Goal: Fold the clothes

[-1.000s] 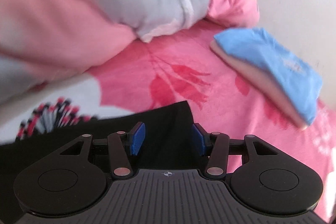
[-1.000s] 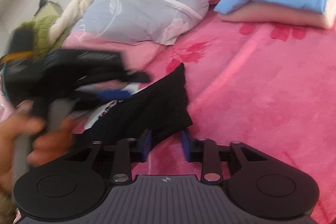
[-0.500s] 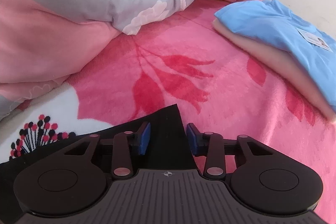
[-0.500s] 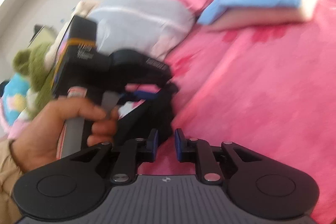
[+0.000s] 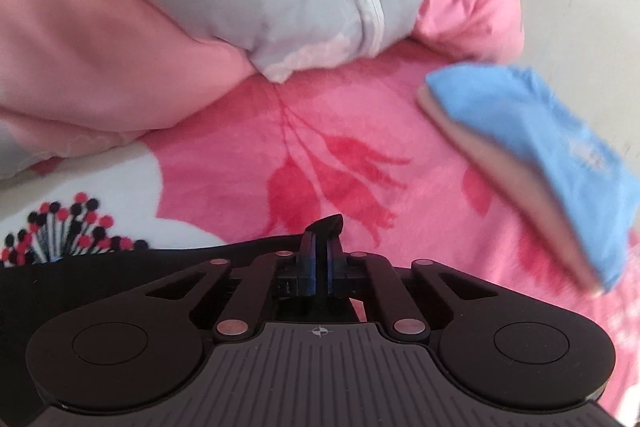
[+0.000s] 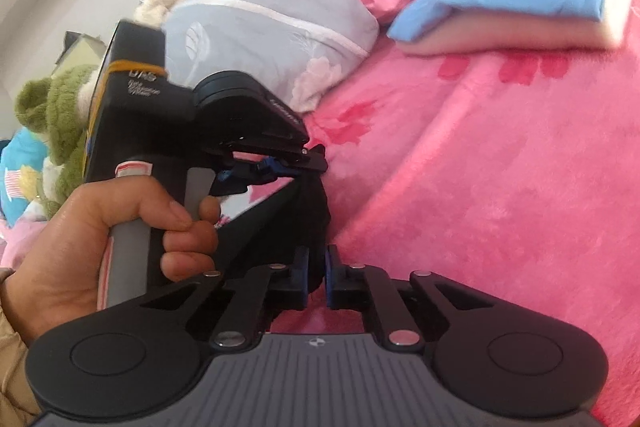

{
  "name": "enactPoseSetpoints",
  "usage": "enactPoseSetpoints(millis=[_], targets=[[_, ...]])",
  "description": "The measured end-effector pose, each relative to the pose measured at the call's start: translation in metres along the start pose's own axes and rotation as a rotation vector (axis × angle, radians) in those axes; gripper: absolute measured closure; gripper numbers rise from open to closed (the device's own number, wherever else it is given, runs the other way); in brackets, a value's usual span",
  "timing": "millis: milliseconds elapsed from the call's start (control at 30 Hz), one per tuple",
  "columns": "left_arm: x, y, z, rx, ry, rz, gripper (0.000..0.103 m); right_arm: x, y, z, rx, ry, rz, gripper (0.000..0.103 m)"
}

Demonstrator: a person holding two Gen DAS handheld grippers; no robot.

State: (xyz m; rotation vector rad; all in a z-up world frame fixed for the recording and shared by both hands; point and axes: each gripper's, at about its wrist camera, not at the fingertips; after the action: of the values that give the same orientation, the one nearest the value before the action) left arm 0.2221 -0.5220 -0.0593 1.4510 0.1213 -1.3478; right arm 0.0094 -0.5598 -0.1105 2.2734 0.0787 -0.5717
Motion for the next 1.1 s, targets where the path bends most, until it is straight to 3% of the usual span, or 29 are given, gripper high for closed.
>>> enactPoseSetpoints(millis=[233,400,533,800,1100], targets=[[-0.061,0.005,-0.038,-0.091,-0.115,0.087,0.1,-0.018,-0.001,-0.036,-0.168,0.024,0.095,0.097],[-0.101,0.001,-0.082,-0.172,-0.151,0.143,0.1,-0.022,0.0,-0.074,-0.292,0.058,0.098,0.097],[-0.127,-0.013,-0.113,-0.226,-0.169,0.17,0.1,-0.025,-0.014,-0.122,-0.482,0.063,0.088,0.097],[-0.159,-0.057,-0.17,-0.255,-0.118,0.208,0.1,-0.027,-0.067,-0.193,-0.827,0.056,0.02,0.097],[-0.141,-0.103,-0.223,-0.35,-0.062,0.167,0.099,-0.004,-0.11,-0.211,-0.984,0.061,-0.142,0.097]])
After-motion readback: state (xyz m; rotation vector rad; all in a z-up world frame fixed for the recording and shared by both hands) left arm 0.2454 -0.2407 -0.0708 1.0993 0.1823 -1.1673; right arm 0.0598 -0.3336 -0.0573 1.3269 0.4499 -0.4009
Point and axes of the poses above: each gripper's, at about its wrist camera, not at the fingertips, and x roughly the way its jaws point, z to its right, y to its top, and after that the axes turned 2 degrees about -z, right-handed
